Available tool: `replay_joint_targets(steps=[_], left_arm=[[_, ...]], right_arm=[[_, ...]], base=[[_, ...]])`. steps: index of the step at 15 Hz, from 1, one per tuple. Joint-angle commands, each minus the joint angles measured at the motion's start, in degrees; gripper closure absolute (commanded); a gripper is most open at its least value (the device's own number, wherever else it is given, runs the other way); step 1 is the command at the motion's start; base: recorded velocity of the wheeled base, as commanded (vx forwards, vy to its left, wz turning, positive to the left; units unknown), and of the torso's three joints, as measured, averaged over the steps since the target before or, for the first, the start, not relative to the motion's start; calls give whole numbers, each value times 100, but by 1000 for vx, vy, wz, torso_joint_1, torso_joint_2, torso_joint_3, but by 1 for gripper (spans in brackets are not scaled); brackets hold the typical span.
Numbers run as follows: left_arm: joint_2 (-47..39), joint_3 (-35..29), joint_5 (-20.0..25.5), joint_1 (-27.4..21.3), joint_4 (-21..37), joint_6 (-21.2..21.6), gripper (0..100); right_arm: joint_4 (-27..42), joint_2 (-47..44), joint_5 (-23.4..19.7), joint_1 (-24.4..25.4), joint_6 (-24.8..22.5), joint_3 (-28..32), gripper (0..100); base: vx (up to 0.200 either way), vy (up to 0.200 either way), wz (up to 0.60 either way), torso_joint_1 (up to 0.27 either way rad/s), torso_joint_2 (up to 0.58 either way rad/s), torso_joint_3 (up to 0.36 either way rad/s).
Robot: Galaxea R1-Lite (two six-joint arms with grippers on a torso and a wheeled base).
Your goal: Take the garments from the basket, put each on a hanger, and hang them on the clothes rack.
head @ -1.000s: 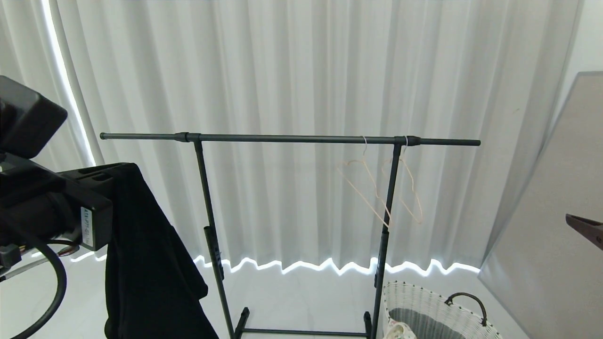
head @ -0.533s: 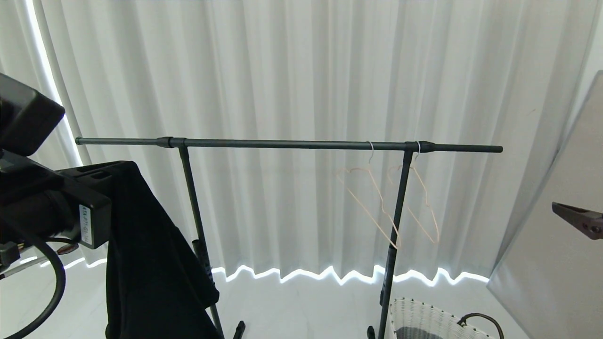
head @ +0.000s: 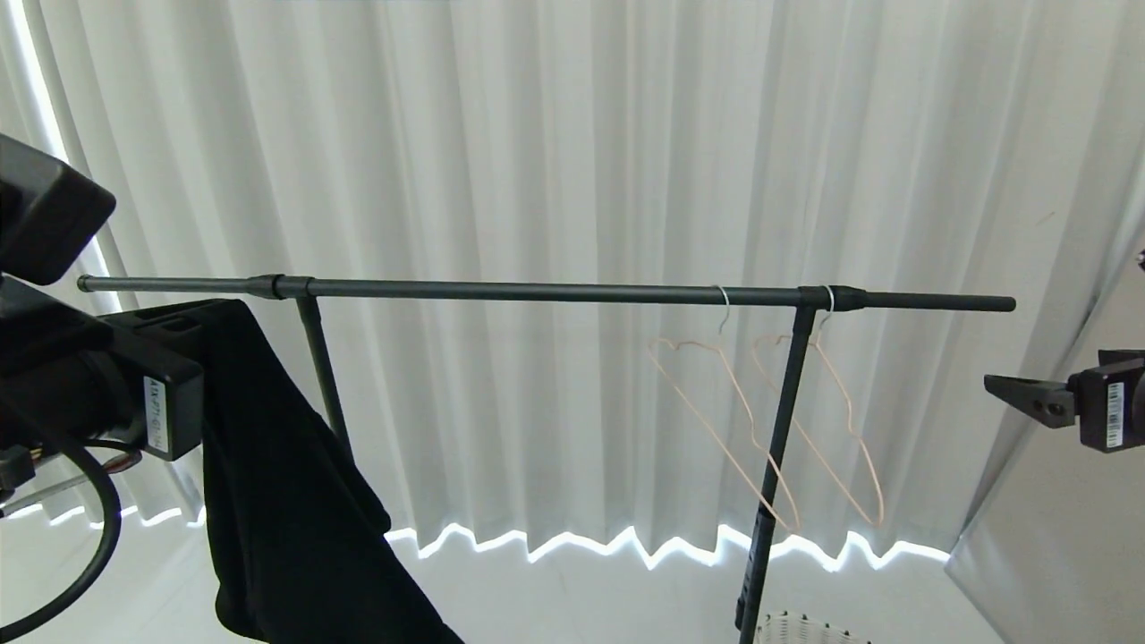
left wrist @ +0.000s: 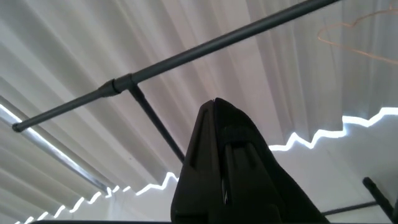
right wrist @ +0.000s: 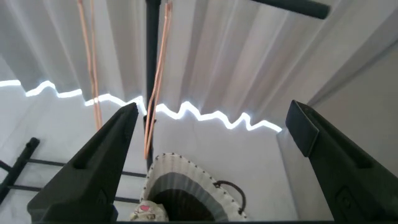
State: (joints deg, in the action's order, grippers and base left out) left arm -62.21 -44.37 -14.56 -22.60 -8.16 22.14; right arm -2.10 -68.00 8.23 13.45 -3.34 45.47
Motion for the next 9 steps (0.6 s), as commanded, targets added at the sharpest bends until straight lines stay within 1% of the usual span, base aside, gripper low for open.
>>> replay_joint_targets(steps=[1, 3, 4, 7, 9], left_arm=[[-19, -10, -3, 1, -2, -8, 100], [-37, -19, -3, 1, -2, 1, 100], [-37, -19, -3, 1, -2, 1, 100], [-46, 34, 5, -16, -2, 1, 100], [-107, -1, 5, -16, -11, -25, 100]], right_arm=[[-1, -407, 3, 0, 88, 23, 0], [-19, -688, 12, 9, 308, 23, 0], [-19, -776, 12, 9, 360, 23, 0], [-72, -1462, 30, 79, 703, 14, 0], [-414, -1928, 30, 106, 949, -12, 0]], base=[[200, 0, 0, 2, 2, 17], [200, 0, 0, 2, 2, 7], [0, 0, 0, 0, 0, 0], [0, 0, 0, 0, 0, 0], [0, 0, 0, 0, 0, 0]])
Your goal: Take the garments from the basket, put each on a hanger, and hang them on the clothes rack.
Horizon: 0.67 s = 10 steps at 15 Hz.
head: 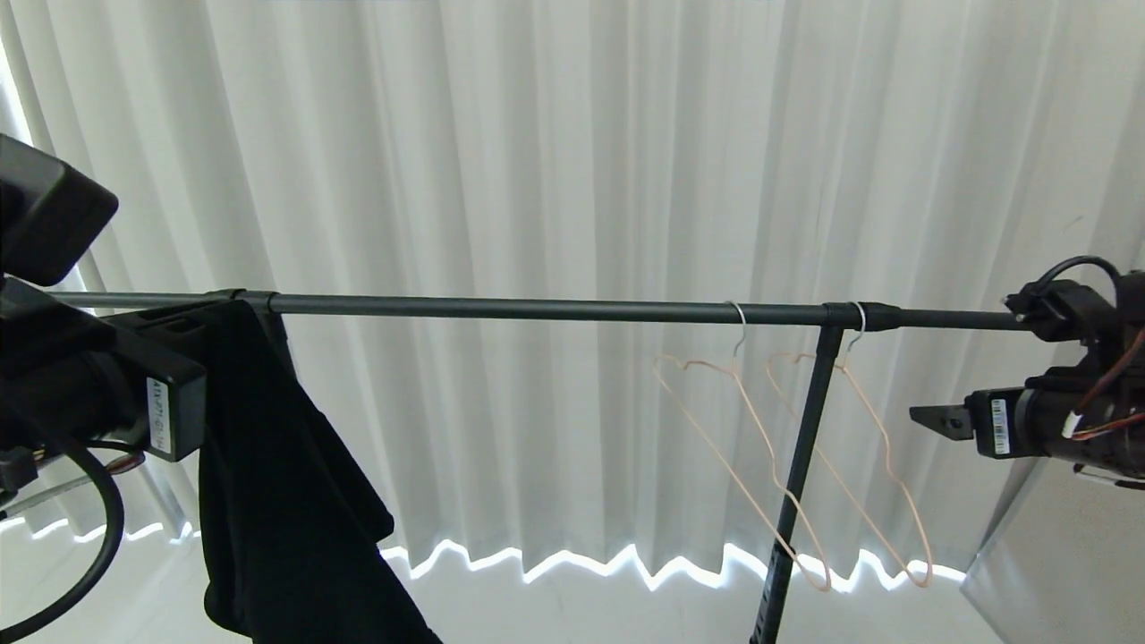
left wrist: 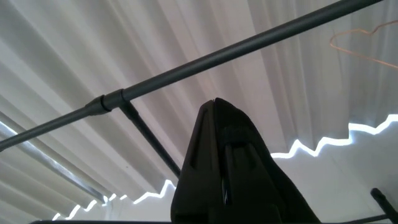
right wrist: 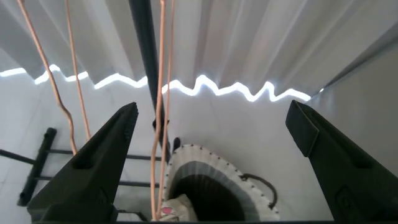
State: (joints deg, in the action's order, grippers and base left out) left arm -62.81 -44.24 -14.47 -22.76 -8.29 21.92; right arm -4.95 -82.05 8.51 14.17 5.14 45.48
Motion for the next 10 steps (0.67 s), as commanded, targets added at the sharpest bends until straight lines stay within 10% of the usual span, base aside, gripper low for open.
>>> replay_joint_targets(steps=[1, 10], left_arm=[[-56, -6, -3, 0, -41, -3, 100], [-100, 12, 6, 0, -278, 32, 100]], right_arm=[[-261, -759, 2, 34, 171, -4, 0], [-1140, -2016, -201, -2, 189, 4, 0]], base=[[0, 0, 0, 0, 0, 0], [0, 0, 0, 0, 0, 0]])
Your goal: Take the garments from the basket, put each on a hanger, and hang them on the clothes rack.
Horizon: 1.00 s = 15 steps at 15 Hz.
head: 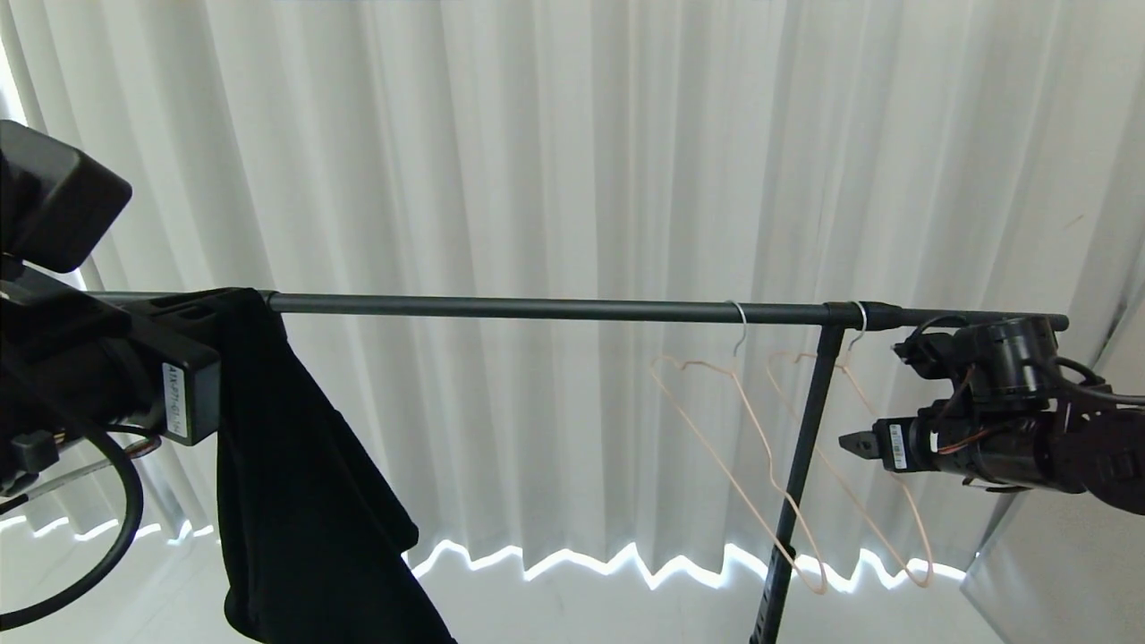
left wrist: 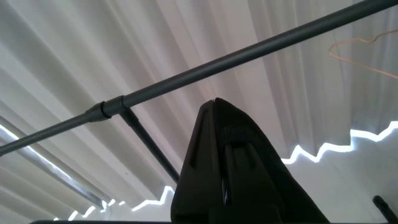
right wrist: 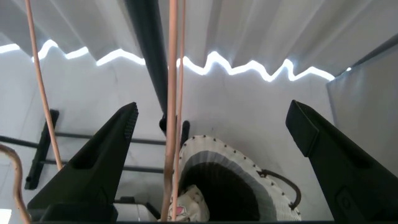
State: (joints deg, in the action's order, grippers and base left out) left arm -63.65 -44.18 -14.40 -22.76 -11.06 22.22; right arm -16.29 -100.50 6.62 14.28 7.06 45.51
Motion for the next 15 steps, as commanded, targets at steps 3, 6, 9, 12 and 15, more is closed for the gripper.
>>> replay_joint_targets(steps=[3, 6, 9, 12, 15], left_arm=[[-43, 6, -2, 0, -2, 1, 100], [-60, 6, -2, -9, -2, 1, 100], [-51, 6, -2, 0, -2, -8, 100], [-51, 15, -2, 0, -2, -16, 100], [-51, 15, -2, 0, -2, -34, 100]], right_arm=[[3, -251, -73, -4, 112, 2, 0], [-6, -286, -82, -4, 120, 11, 0], [-6, -295, -82, 5, 120, 11, 100], [-68, -277, -73, 31, 138, 2, 100], [-419, -268, -82, 49, 138, -7, 100]], base=[[0, 0, 0, 0, 0, 0], [0, 0, 0, 0, 0, 0], [0, 0, 0, 0, 0, 0], [0, 0, 0, 0, 0, 0], [0, 0, 0, 0, 0, 0]])
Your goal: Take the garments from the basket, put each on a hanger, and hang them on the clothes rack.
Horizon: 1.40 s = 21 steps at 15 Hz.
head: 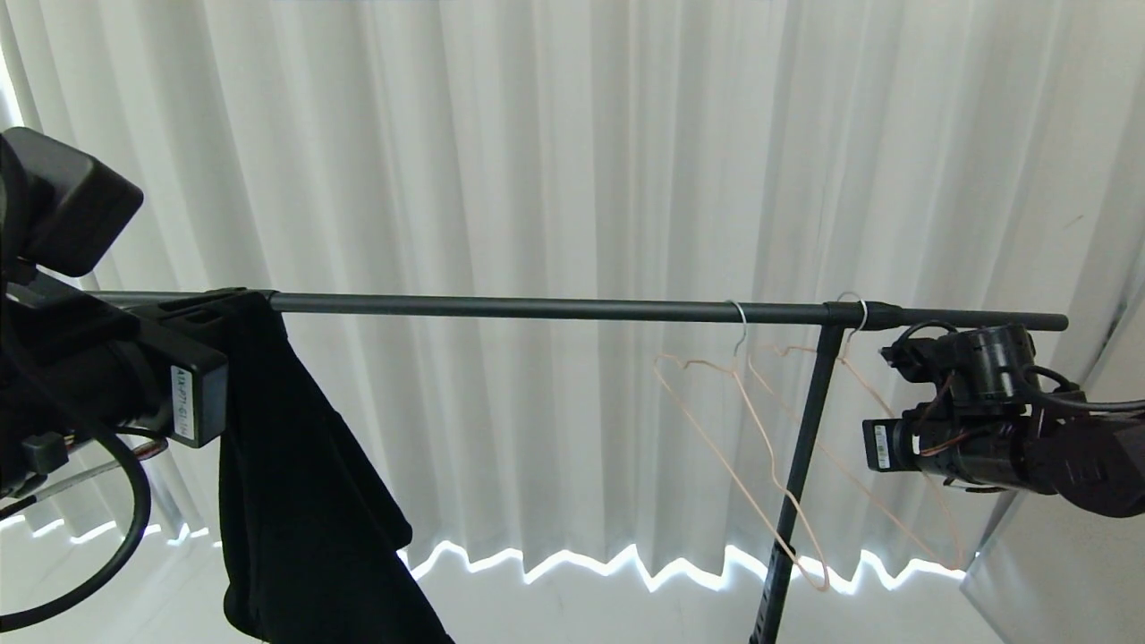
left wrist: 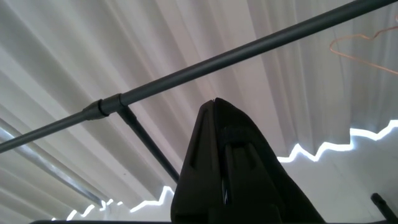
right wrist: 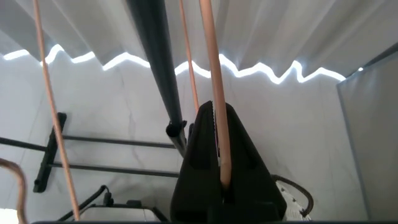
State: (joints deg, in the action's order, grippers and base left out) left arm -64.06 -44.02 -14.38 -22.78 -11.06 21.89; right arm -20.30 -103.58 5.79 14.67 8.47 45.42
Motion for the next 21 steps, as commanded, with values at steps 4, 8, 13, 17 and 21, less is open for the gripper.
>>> replay_joint_targets(steps=[4, 8, 13, 17, 21], left_arm=[[17, 7, -3, 2, -11, -10, 100], [34, 7, -3, 2, -11, -1, 100], [43, -1, -12, 20, -19, 25, 100], [34, -10, -56, 28, -19, 43, 100], [-36, -1, -47, 20, -19, -1, 100]], right_arm=[[-27, 339, 27, 19, -12, -95, 100], [-18, 936, 45, 19, -30, -490, 100], [-9, 1965, 71, 54, -65, -1378, 100], [210, 2773, 476, 239, -135, -1870, 100], [914, 3591, 511, 370, -417, -1897, 100]], base=[[0, 0, 0, 0, 0, 0], [0, 0, 0, 0, 0, 0], [0, 0, 0, 0, 0, 0], [-150, 0, 0, 4, 5, 2], [-200, 0, 0, -4, -1, 2]])
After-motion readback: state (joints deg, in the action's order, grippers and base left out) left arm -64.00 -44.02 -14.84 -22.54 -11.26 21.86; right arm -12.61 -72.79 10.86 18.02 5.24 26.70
